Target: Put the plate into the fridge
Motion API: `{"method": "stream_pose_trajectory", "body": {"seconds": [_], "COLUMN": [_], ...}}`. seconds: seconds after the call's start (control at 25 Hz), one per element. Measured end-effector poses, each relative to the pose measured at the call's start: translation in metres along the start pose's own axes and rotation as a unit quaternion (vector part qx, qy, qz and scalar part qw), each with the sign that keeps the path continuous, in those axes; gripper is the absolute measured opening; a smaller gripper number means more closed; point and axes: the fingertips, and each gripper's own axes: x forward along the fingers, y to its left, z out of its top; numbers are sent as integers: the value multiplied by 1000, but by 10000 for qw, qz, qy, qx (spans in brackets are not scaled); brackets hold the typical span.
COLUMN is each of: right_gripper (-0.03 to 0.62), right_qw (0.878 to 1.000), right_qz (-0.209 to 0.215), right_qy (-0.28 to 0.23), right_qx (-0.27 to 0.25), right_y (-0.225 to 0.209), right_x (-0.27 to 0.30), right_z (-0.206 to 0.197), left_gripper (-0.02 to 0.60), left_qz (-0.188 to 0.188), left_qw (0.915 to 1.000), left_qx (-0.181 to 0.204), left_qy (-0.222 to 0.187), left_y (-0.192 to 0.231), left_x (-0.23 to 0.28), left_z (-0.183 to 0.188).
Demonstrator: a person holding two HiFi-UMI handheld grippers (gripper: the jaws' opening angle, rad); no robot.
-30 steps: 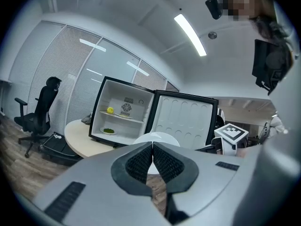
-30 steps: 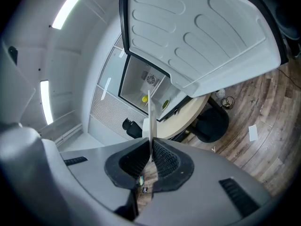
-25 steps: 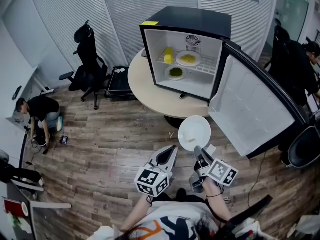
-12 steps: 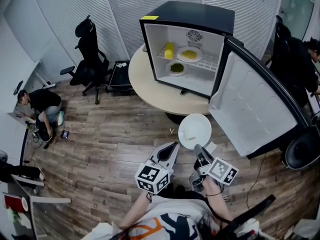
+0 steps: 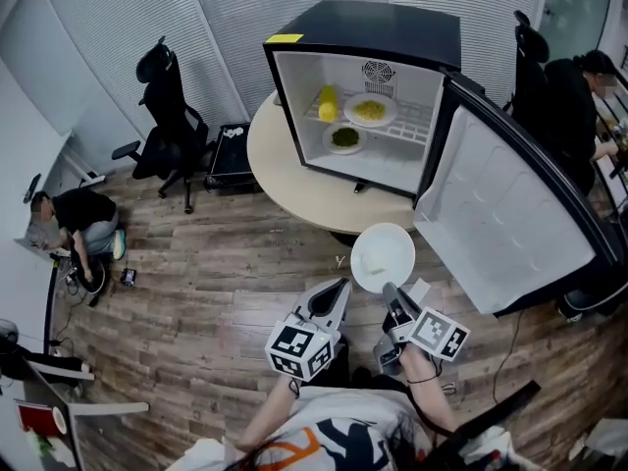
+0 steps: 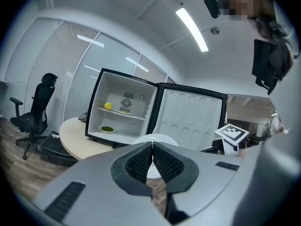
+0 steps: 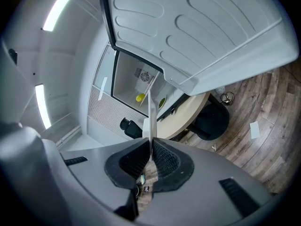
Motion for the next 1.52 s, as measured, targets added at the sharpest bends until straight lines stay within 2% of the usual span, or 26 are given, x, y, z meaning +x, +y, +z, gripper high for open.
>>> {"method": "stream_pose_trajectory", "body": {"seconds": [0.8, 1.16, 1.52], "right_gripper": [26, 26, 26], "right_qw": [9982, 9955, 9897], "right_qz": [-447, -664, -1013], "right_qy": [-318, -600, -941], "right_qx": [229, 318, 370], "right_y": [17, 23, 16], "right_x": [145, 178, 176], "right_z": [28, 30, 40], "left_gripper": [12, 12, 12], "left_qz": [-656, -1039, -1280], "left_qw": [9978, 9945, 9914], "left_qx": [-8, -38, -274], "left_qy": [112, 86, 78], "left_y": [134, 172, 188], "left_x": [81, 91, 95], "left_z": [50, 62, 65]}}
